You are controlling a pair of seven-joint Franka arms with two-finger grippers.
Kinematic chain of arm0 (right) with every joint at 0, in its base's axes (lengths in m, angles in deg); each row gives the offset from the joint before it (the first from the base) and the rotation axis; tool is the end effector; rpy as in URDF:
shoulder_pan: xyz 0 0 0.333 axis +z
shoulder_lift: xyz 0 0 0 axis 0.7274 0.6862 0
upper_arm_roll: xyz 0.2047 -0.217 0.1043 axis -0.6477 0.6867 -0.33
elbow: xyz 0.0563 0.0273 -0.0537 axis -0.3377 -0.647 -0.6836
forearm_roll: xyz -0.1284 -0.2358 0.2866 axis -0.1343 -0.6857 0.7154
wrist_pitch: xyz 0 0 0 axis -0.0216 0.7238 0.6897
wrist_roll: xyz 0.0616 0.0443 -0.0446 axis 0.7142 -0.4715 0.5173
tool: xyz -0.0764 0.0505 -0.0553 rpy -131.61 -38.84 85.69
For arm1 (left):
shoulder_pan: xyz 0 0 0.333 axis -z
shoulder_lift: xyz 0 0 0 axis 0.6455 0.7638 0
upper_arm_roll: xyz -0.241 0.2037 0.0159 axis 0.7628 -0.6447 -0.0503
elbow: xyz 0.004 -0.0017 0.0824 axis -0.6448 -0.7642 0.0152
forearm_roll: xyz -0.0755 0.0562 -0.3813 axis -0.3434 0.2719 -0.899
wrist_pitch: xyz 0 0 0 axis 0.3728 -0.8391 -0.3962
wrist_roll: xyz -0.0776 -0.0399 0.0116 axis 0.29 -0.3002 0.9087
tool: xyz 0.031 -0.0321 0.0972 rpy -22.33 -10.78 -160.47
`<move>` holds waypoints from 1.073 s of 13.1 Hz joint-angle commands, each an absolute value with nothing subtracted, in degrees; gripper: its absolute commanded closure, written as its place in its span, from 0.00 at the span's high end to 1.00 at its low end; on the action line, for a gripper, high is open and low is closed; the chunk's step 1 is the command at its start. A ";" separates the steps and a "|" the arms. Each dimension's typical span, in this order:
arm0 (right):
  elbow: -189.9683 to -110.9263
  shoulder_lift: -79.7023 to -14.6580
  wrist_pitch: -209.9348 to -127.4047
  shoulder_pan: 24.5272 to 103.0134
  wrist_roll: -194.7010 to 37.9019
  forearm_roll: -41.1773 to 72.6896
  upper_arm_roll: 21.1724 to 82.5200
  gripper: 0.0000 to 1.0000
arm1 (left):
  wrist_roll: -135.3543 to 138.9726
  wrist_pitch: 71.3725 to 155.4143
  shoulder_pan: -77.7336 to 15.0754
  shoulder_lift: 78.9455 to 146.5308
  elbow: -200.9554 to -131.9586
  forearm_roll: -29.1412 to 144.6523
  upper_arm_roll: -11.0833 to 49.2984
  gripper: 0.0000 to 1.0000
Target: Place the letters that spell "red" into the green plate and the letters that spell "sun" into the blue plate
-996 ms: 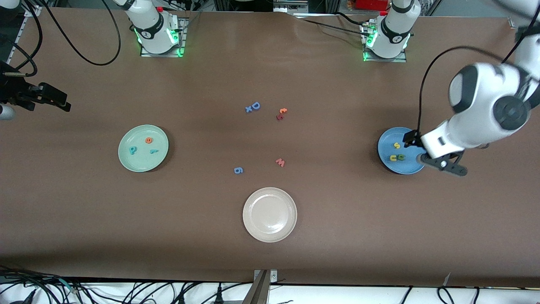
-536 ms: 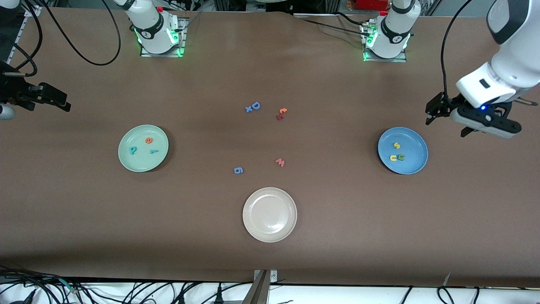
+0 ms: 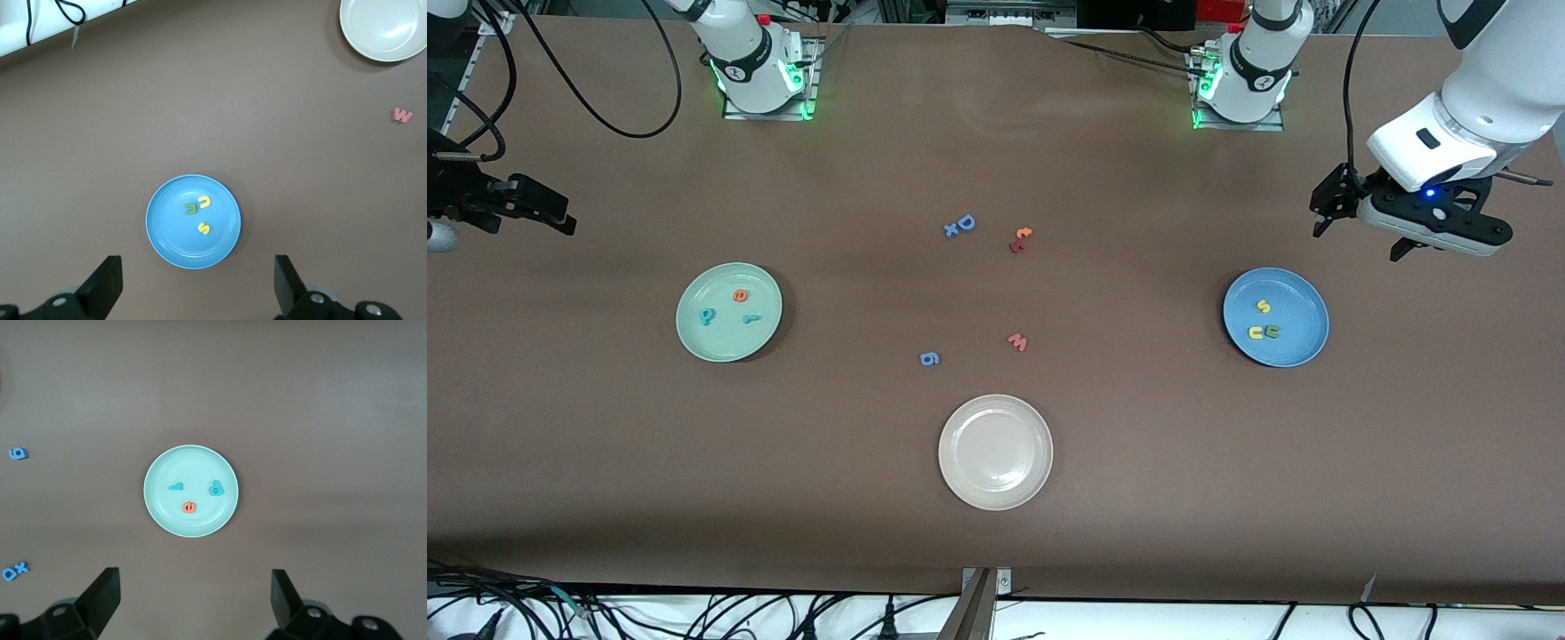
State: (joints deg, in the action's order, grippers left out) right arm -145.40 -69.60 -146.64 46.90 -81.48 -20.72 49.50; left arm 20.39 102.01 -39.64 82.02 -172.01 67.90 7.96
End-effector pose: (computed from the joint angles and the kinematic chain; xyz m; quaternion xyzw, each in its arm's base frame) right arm 0.5628 -0.0272 0.5878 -0.9999 0.0083 0.0131 0.0040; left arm 0.5398 -0.0731 0.5713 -0.9835 0.1737 -0.0472 0.0172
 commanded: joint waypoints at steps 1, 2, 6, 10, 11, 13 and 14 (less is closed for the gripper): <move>-144.85 -69.77 -145.86 46.50 -81.85 -21.53 49.12 1.00 | 19.86 101.35 -40.73 81.58 -172.04 69.74 8.25 1.00; -144.85 -69.77 -145.86 46.50 -81.85 -21.53 49.12 1.00 | 19.86 101.35 -40.82 81.75 -172.04 69.74 8.08 1.00; -144.85 -69.77 -145.86 46.50 -81.85 -21.53 49.12 1.00 | 21.88 102.05 -43.62 83.86 -170.64 69.74 7.37 1.00; -144.85 -69.77 -145.86 46.50 -81.85 -21.53 49.12 1.00 | 21.62 101.70 -43.72 84.13 -170.37 69.65 7.55 1.00; -144.85 -69.77 -145.86 46.50 -81.85 -21.53 49.12 1.00 | 21.71 101.70 -43.72 84.22 -170.28 69.65 7.55 1.00; -144.85 -69.77 -145.86 46.50 -81.85 -21.53 49.12 1.00 | 21.88 101.44 -43.72 84.22 -169.67 69.65 7.64 1.00; -144.85 -69.77 -145.86 46.50 -81.85 -21.53 49.12 1.00 | 21.97 101.52 -43.98 84.22 -170.01 69.56 7.55 1.00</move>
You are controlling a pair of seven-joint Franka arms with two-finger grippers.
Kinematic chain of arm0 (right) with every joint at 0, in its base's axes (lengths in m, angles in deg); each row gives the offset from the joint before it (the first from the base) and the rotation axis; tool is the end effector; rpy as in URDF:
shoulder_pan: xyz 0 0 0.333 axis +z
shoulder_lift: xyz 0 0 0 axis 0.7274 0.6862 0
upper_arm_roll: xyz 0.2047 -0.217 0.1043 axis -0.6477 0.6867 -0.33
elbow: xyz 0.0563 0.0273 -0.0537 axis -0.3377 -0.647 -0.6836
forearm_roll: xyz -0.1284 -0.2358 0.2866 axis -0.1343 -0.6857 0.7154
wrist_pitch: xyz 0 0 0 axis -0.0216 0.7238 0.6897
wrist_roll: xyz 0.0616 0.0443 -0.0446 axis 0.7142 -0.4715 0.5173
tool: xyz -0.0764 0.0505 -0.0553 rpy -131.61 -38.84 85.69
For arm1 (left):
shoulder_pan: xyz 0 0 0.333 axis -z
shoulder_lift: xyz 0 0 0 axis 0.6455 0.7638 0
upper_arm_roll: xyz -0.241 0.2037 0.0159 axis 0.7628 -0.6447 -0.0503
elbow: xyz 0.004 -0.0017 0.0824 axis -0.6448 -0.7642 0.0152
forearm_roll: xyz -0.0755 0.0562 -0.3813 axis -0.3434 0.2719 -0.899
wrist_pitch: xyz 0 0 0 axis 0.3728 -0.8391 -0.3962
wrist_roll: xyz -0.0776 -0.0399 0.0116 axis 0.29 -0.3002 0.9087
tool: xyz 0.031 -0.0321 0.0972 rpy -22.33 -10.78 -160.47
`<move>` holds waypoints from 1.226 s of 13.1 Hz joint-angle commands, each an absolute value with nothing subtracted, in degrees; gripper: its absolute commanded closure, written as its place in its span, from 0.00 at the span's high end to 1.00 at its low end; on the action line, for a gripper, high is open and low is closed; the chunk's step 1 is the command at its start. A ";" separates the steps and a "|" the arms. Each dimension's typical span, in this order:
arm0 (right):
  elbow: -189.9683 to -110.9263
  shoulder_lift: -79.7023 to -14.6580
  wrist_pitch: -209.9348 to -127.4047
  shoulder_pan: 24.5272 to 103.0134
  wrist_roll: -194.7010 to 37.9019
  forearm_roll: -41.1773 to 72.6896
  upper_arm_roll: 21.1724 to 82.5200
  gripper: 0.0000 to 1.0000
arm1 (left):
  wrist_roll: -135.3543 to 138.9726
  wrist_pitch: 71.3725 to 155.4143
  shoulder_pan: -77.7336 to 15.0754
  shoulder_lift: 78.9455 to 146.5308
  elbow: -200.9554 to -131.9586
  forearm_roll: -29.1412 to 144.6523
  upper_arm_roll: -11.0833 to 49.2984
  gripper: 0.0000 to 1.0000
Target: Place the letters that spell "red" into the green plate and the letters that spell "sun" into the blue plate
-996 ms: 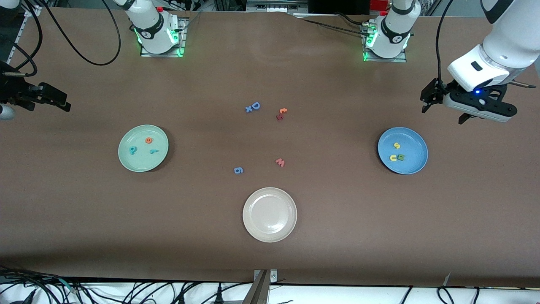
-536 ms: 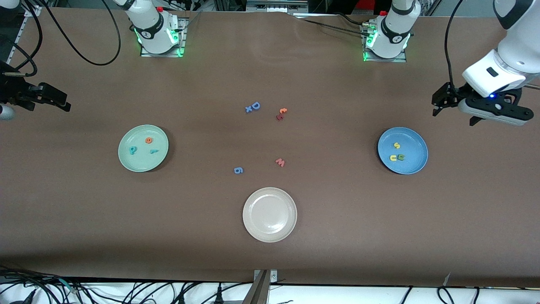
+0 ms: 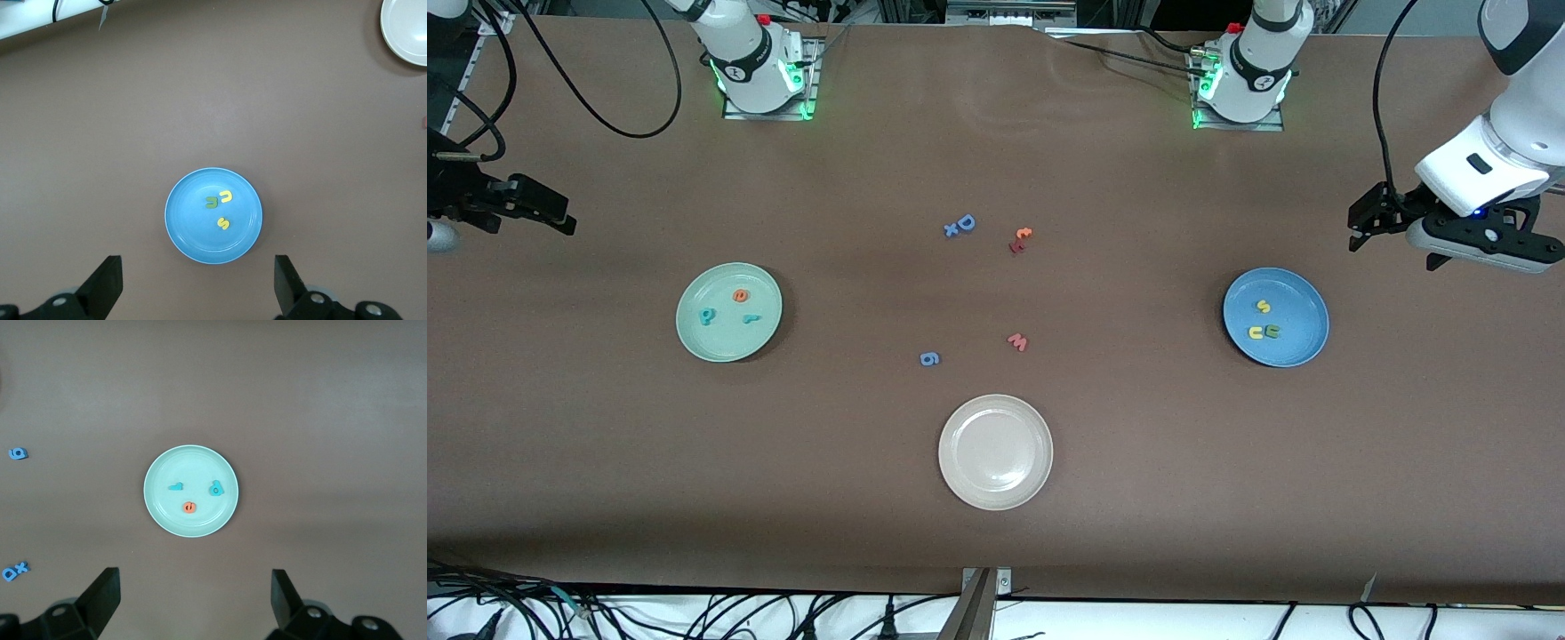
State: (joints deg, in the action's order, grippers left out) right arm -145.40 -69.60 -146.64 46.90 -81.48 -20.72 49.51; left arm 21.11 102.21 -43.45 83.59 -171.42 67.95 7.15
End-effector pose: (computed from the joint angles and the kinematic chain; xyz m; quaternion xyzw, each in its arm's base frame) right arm 0.5628 -0.0273 0.5878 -0.9999 0.0084 0.0131 0.0040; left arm 0.5515 -0.0288 0.5618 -0.9891 0.1404 -0.0399 0.0171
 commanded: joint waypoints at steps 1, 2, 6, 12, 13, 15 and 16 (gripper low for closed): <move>-144.85 -69.77 -145.86 46.50 -81.85 -21.53 49.12 1.00 | 21.88 101.44 -44.16 84.13 -170.02 69.56 7.55 1.00; -144.85 -69.77 -145.86 46.50 -81.85 -21.53 49.12 1.00 | 21.88 101.44 -44.16 84.22 -169.93 69.56 7.64 1.00; -144.85 -69.77 -145.86 46.50 -81.85 -21.53 49.12 1.00 | 21.88 101.44 -44.68 83.60 -170.54 69.56 8.08 1.00; -144.85 -69.77 -145.86 46.50 -81.85 -21.53 49.12 1.00 | 20.92 101.96 -52.57 81.67 -172.21 69.38 17.02 1.00; -144.85 -69.77 -145.86 46.50 -81.85 -21.53 49.12 1.00 | 20.92 101.96 -52.86 81.67 -172.21 69.38 17.30 1.00; -144.85 -69.77 -145.86 46.50 -81.85 -21.53 49.12 1.00 | 21.00 101.96 -52.95 82.19 -171.69 69.38 17.22 1.00; -144.77 -69.77 -145.86 46.50 -81.85 -21.53 49.12 1.00 | 21.00 101.70 -53.03 83.33 -170.99 69.38 17.13 1.00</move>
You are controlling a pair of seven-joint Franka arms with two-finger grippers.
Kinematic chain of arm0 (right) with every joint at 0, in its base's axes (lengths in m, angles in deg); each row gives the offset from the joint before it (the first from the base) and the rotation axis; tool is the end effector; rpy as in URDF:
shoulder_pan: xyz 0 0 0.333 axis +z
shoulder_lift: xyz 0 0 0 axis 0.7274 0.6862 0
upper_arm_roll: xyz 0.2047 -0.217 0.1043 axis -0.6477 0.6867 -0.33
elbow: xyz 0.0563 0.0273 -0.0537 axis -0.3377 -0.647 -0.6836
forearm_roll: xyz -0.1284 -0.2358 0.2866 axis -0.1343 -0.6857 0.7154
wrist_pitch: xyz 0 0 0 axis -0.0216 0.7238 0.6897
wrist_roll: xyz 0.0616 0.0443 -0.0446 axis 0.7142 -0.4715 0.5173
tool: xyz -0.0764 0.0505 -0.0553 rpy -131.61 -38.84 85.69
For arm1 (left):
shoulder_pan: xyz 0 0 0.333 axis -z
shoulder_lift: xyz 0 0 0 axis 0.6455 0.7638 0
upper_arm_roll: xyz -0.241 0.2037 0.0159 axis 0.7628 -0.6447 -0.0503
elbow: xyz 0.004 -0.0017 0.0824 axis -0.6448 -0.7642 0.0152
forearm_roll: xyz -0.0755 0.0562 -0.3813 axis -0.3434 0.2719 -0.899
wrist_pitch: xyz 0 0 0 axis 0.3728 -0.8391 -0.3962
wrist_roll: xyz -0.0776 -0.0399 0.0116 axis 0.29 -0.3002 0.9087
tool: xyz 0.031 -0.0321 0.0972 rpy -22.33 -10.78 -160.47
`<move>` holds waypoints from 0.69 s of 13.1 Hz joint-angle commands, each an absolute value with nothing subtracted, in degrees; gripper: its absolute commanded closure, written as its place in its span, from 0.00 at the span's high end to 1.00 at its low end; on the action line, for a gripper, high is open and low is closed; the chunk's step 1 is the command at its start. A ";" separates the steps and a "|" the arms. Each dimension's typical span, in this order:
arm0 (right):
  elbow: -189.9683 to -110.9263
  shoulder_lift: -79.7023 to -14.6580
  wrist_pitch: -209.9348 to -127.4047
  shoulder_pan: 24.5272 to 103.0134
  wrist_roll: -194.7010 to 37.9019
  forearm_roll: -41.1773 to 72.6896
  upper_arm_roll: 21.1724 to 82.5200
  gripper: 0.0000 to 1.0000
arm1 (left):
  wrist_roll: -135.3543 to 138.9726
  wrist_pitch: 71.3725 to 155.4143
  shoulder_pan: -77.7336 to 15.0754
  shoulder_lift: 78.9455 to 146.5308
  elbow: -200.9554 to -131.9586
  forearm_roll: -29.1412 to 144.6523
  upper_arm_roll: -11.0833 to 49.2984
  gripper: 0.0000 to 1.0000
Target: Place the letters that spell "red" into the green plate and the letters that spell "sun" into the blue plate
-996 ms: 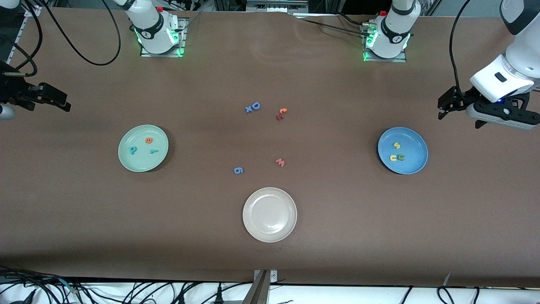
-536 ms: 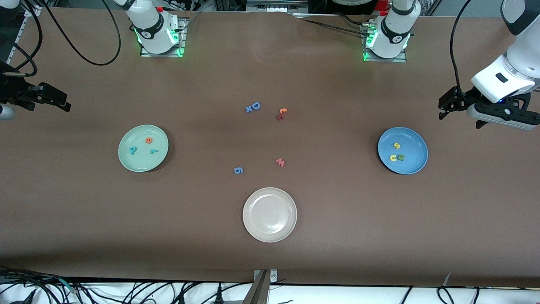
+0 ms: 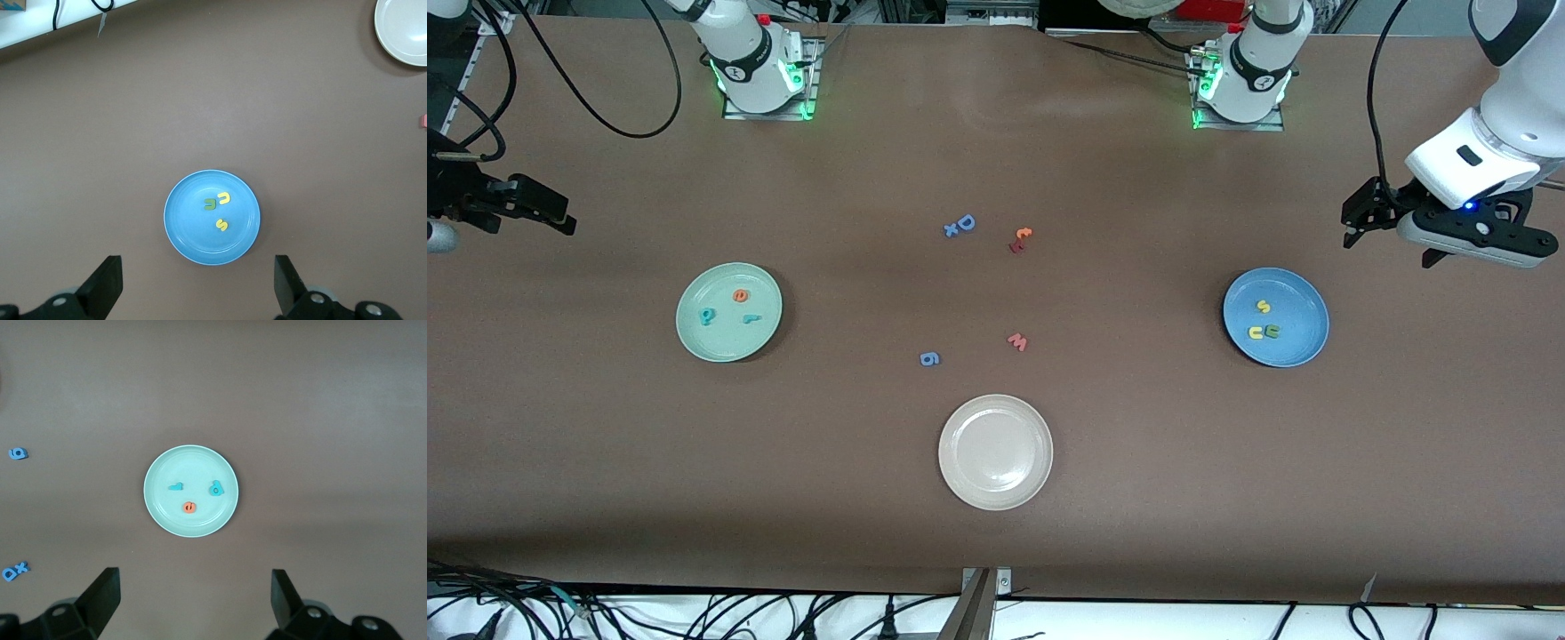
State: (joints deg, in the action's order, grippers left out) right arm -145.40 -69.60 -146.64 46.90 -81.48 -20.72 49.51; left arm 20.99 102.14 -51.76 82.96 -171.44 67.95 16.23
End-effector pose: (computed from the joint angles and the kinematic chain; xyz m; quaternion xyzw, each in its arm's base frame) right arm 0.5628 -0.0273 0.5878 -0.9999 0.0084 0.0131 0.0040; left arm 0.5487 -0.0387 0.5664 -0.9881 0.1460 -0.0431 0.0233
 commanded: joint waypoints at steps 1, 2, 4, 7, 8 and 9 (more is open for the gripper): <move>-144.77 -69.77 -145.86 46.50 -81.85 -21.53 49.12 1.00 | 21.09 101.61 -53.12 84.03 -169.85 69.38 17.04 1.00; -144.85 -69.77 -145.86 46.50 -81.85 -21.53 49.12 1.00 | 21.00 101.52 -53.12 84.30 -169.67 69.38 17.04 1.00; -144.77 -69.77 -145.86 46.50 -81.85 -21.53 49.12 1.00 | 21.09 101.52 -53.21 84.30 -169.66 69.38 16.95 1.00; -144.85 -69.77 -145.86 46.50 -81.85 -21.53 49.12 1.00 | 21.18 101.52 -53.12 84.65 -169.58 69.38 16.95 1.00; -144.85 -69.77 -145.86 46.50 -81.85 -21.53 49.12 1.00 | 21.01 101.52 -53.04 84.66 -169.58 69.38 16.95 1.00; -144.85 -69.77 -145.86 46.50 -81.85 -21.53 49.12 1.00 | 21.00 101.52 -53.04 84.66 -169.58 69.38 16.95 1.00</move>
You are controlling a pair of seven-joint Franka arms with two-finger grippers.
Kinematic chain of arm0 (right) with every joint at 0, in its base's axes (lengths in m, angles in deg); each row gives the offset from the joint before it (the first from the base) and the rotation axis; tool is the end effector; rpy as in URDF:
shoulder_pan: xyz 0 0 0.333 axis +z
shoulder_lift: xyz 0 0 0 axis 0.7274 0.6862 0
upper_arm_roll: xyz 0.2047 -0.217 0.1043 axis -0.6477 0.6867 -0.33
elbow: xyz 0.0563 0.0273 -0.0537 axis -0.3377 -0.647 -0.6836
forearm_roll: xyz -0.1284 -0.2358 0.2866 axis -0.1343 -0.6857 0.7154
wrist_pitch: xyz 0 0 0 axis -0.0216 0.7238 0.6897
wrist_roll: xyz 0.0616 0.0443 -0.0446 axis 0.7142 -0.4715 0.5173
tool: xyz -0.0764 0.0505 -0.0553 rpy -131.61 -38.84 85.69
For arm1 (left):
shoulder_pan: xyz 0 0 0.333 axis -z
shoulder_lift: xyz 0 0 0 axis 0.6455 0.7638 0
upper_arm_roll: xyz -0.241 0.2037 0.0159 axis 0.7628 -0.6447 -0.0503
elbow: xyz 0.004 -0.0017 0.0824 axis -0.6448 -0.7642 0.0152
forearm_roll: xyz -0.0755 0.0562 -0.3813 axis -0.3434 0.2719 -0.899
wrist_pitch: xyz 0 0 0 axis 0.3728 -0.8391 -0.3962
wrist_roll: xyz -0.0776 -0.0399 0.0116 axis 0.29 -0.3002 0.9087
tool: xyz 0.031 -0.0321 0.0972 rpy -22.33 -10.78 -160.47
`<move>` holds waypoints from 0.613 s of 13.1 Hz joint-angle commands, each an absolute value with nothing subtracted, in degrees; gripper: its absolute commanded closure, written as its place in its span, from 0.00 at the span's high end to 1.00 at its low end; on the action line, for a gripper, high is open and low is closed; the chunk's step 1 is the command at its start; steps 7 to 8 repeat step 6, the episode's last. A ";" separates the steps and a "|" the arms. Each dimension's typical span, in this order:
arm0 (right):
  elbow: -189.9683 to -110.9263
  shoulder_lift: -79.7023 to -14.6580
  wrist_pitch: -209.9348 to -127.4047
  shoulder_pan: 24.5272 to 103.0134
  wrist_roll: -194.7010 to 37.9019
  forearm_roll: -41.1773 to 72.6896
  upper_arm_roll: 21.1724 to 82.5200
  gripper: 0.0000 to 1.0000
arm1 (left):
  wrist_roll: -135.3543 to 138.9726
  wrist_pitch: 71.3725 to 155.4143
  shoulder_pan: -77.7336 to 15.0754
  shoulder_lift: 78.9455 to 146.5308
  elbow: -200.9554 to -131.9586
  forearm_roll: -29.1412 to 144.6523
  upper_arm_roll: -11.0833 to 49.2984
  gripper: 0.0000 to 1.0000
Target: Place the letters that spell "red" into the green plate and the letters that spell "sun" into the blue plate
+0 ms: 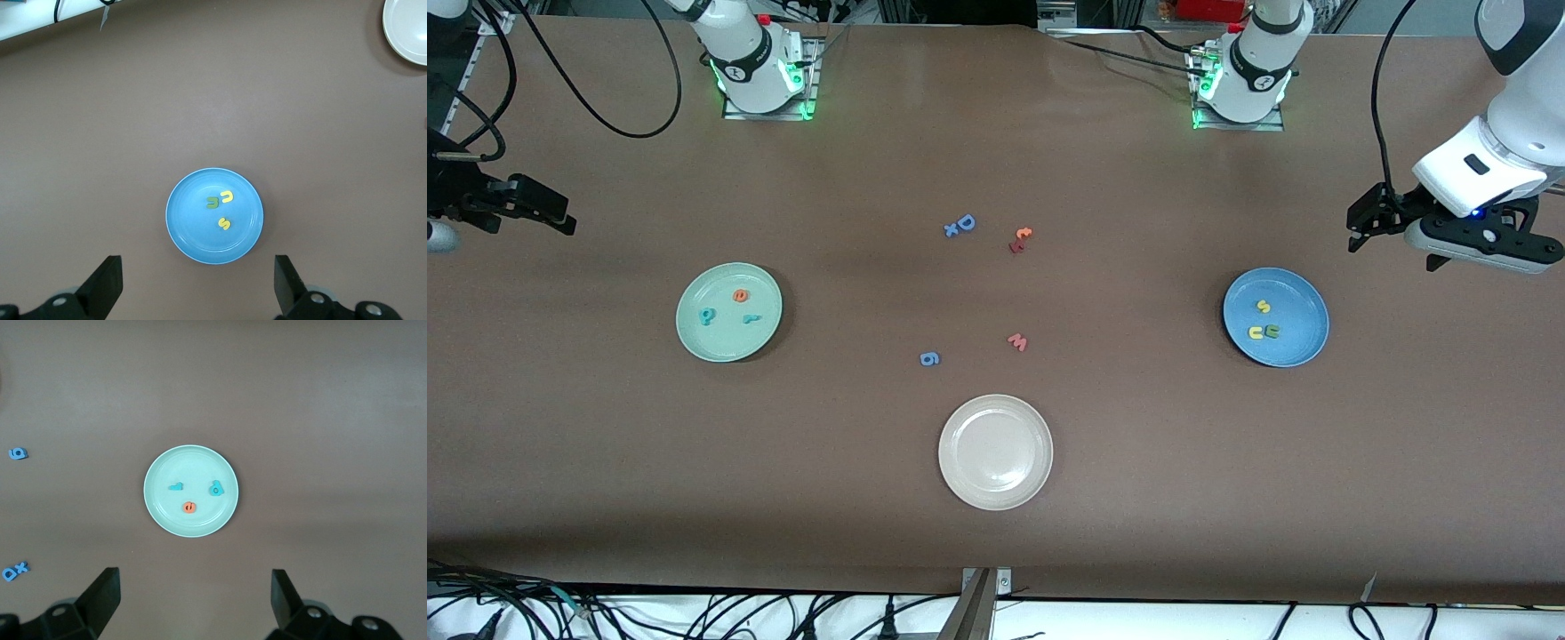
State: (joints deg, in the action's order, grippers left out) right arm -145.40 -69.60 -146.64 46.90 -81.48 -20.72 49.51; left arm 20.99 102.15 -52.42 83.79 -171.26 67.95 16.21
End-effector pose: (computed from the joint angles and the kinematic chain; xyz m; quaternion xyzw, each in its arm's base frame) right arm 0.5628 -0.0273 0.5878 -0.9999 0.0084 0.0131 0.0040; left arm 0.5527 -0.0315 0.5602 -0.9892 0.1402 -0.0378 0.0212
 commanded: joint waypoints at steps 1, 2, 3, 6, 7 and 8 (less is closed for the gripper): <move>-144.85 -69.77 -145.86 46.50 -81.85 -21.53 49.12 1.00 | 21.09 101.52 -52.60 84.66 -169.49 69.47 16.78 1.00; -144.85 -69.77 -145.86 46.50 -81.85 -21.53 49.12 1.00 | 21.09 101.52 -52.25 84.66 -169.49 69.47 16.34 1.00; -144.77 -69.77 -145.86 46.50 -81.85 -21.53 49.12 1.00 | 21.09 101.52 -51.11 84.74 -169.49 69.47 15.38 1.00; -144.77 -69.77 -145.95 46.50 -81.85 -21.44 49.12 1.00 | 21.62 101.52 -48.99 84.74 -169.49 69.56 12.74 1.00; -144.77 -69.77 -145.95 46.50 -81.85 -21.44 49.12 1.00 | 21.62 101.52 -48.99 84.74 -169.49 69.56 12.74 1.00; -144.77 -69.77 -145.95 46.50 -81.85 -21.44 49.12 1.00 | 21.62 101.52 -48.99 84.74 -169.49 69.56 12.74 1.00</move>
